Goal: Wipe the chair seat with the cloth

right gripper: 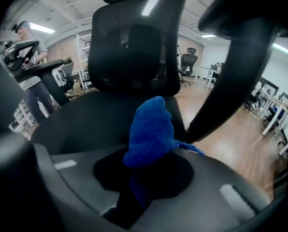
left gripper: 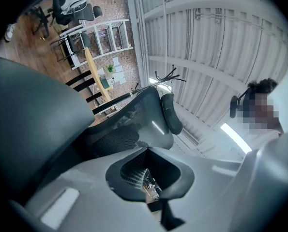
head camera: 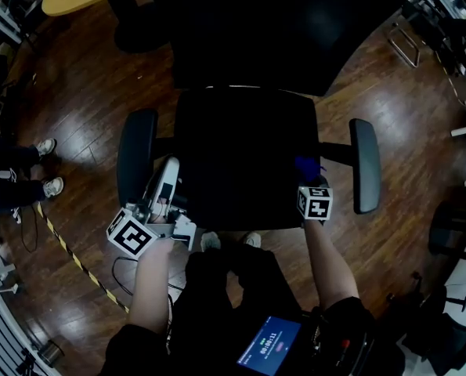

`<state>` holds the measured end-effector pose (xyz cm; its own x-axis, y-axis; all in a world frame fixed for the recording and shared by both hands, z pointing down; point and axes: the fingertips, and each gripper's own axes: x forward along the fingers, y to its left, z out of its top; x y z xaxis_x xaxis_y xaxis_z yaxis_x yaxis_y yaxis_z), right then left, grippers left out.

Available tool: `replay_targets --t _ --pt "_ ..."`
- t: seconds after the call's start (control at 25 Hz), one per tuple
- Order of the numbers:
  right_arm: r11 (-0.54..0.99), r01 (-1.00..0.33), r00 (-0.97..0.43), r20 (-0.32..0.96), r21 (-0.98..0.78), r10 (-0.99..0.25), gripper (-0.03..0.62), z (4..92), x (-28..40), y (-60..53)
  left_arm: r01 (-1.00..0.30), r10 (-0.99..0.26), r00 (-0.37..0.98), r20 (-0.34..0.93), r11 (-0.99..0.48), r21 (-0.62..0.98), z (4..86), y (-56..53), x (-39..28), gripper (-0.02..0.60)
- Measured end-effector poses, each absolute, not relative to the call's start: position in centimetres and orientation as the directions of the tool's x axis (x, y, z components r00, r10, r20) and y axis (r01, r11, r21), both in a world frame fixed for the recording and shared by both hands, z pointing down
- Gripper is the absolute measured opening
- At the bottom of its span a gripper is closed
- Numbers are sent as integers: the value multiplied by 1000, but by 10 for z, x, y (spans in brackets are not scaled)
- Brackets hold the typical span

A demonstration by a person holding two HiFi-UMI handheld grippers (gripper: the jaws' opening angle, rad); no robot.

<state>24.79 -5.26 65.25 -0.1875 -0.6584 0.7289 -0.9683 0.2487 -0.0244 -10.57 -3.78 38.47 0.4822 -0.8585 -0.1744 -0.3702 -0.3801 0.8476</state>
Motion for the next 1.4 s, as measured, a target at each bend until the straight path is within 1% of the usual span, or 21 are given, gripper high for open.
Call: replay_targets --t 0.16,0.4,0.48,0.56,0.6,0.72,0.8,0.88,0.96,1.04,1.12,1.24,1.32,1.4 --pt "179 -983 -144 716 -27 -683 81 647 276 -53 -366 -855 486 -181 -388 846 382 -35 -102 -8" --pt "167 -986 -115 709 3 -696 81 645 280 -55 -370 -858 478 -189 -392 842 377 -29 -101 -8" --pt "153 -988 -116 705 -11 -700 81 640 269 -54 -367 -857 477 -195 -396 842 375 -26 -102 -8" --pt "166 -983 -174 677 -77 -715 81 631 231 -53 -363 -858 473 -201 -397 843 374 -23 -106 -8" --pt "200 -973 -223 655 -111 -722 81 625 203 -53 -363 -859 469 -202 -397 843 373 -21 -108 -8" --pt "380 -905 -414 598 -190 -686 81 612 91 -41 -371 -862 465 -204 -398 839 370 -19 -108 -8" --pt "491 -836 -531 582 -243 -616 81 615 14 -21 -375 -861 467 -202 -400 837 370 -18 -108 -8" --pt "574 -765 -618 583 -291 -528 81 624 -53 6 -377 -860 471 -198 -399 836 370 -17 -109 -8" --pt "633 -700 -677 589 -330 -442 81 632 -104 34 -377 -860 473 -194 -396 837 369 -15 -109 -8" --pt "658 -660 -706 599 -363 -378 81 644 -134 58 -377 -859 475 -192 -396 838 369 -15 -110 -8" --pt "670 -654 -709 593 -352 -381 81 649 -141 62 -377 -857 479 -192 -398 836 368 -14 -112 -8" --pt "664 -669 -699 587 -335 -408 81 644 -124 54 -380 -857 480 -185 -393 837 372 -14 -116 -8" --pt "628 -706 -662 619 -327 -422 81 652 -93 53 -381 -861 477 -180 -387 840 375 -15 -118 -8" --pt "584 -753 -609 657 -303 -444 81 661 -48 50 -380 -861 475 -179 -385 841 375 -18 -119 -8"
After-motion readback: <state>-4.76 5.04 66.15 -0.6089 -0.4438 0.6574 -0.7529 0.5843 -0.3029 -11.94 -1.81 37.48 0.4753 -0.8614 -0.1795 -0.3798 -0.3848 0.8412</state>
